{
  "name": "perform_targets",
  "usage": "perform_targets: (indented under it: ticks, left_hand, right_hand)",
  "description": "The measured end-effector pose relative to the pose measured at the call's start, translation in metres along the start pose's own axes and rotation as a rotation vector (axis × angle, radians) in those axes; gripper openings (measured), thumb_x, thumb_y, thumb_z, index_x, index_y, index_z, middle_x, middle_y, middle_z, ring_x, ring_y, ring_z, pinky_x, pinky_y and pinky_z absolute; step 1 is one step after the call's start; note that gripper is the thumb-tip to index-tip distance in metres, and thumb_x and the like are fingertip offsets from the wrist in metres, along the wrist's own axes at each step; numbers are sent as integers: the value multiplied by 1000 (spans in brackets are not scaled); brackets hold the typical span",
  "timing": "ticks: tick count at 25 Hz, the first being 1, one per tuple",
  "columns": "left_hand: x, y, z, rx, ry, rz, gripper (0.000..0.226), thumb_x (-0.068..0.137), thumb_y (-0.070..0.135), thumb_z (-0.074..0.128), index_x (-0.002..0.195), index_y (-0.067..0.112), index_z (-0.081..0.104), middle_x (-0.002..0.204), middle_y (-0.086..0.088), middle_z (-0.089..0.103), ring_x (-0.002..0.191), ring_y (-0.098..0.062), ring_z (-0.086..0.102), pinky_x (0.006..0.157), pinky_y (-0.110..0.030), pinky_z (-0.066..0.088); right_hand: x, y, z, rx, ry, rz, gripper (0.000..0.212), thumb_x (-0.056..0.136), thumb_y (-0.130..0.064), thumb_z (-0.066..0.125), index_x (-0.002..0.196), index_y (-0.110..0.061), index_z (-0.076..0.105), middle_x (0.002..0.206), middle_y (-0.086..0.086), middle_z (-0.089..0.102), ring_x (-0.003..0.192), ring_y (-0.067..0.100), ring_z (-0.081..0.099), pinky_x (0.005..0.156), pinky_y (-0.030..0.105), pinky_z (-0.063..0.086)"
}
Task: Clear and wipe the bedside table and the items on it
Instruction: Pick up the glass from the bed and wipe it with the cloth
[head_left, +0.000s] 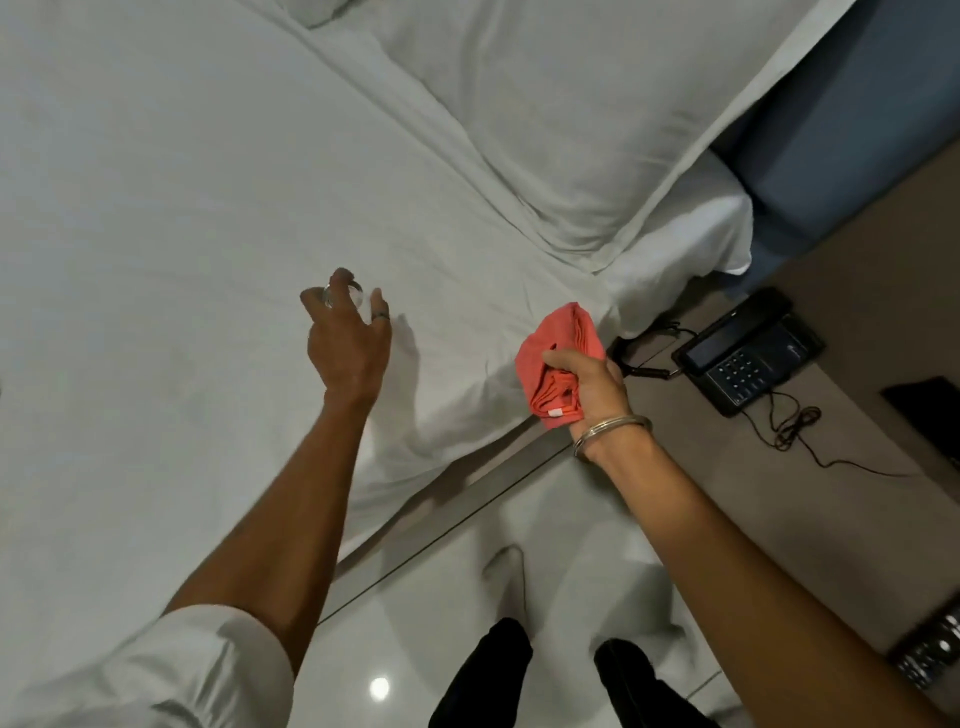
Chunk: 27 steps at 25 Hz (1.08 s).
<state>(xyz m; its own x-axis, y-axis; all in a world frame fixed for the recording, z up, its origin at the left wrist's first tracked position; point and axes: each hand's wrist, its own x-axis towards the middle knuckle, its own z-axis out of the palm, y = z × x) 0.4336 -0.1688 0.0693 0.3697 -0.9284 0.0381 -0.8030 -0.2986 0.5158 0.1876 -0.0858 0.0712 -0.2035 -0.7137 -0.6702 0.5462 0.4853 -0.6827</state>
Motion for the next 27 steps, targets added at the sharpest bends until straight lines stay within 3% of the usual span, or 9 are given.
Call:
perform_targets:
  ticks: [3,7,11,15,18,20,22,24,27]
  left_hand:
    - [1,11,5,-192,-26,122,32,105,48,48,113,23,67,104,-4,69,86,-27,70,73,-31,49]
    - [-42,63,35,-508,-328,194,43,108,41,44,81,26,72,75,0,71,58,-24,69,46,-27,46]
    - [-73,103,79,-538,-461,234,50,111,12,45,61,10,54,54,6,57,52,-15,53,55,-29,40]
    - [-106,118,116,-481,-617,183,46,108,10,39,63,8,44,57,-2,41,57,-20,42,55,-38,34]
    - [-117,125,140,-305,-692,233,24,106,10,54,83,15,52,63,5,47,47,0,49,49,-18,38]
    - [-125,125,152,-296,-715,212,28,106,19,51,79,15,54,67,-4,52,50,-3,50,54,-23,45]
    - [-145,133,159,-569,-749,65,45,105,33,40,70,15,62,73,-9,62,67,-19,59,69,-38,50]
    - [-164,147,170,-716,-721,-107,60,109,44,34,73,22,77,82,-2,77,81,-22,70,84,-38,54]
    - [-187,173,186,-679,-724,-295,63,113,51,32,90,15,78,81,0,77,78,-17,71,77,-34,54]
  right_hand:
    - [5,-11,-8,35,47,-81,60,65,-12,81,125,-14,70,111,11,77,102,31,75,78,35,61]
    - [0,-36,-10,-181,-2,-377,48,75,-46,82,121,-39,69,102,-11,79,88,18,76,78,38,64]
    - [-6,-3,-34,-923,-118,-948,52,98,-49,52,139,-19,63,147,6,61,137,21,54,119,44,42]
    - [1,3,-93,-942,-27,-922,46,100,-37,53,141,-20,62,153,7,55,138,7,50,115,32,45]
    - [0,29,-114,-1077,-96,-1170,44,95,-38,60,137,-23,65,153,11,54,148,29,42,121,47,38]
    - [10,39,-125,-776,-82,-969,46,96,-36,60,137,-18,65,152,13,55,144,26,48,118,43,43]
    - [22,32,-139,-48,-107,-382,48,103,-36,50,144,-14,57,147,14,59,134,26,58,118,46,44]
    - [35,42,-159,504,-172,-33,43,109,-37,39,141,-15,57,133,15,67,120,33,65,115,54,44]
    - [25,49,-167,431,35,-205,46,107,-34,44,146,-12,53,141,13,63,131,29,61,115,50,47]
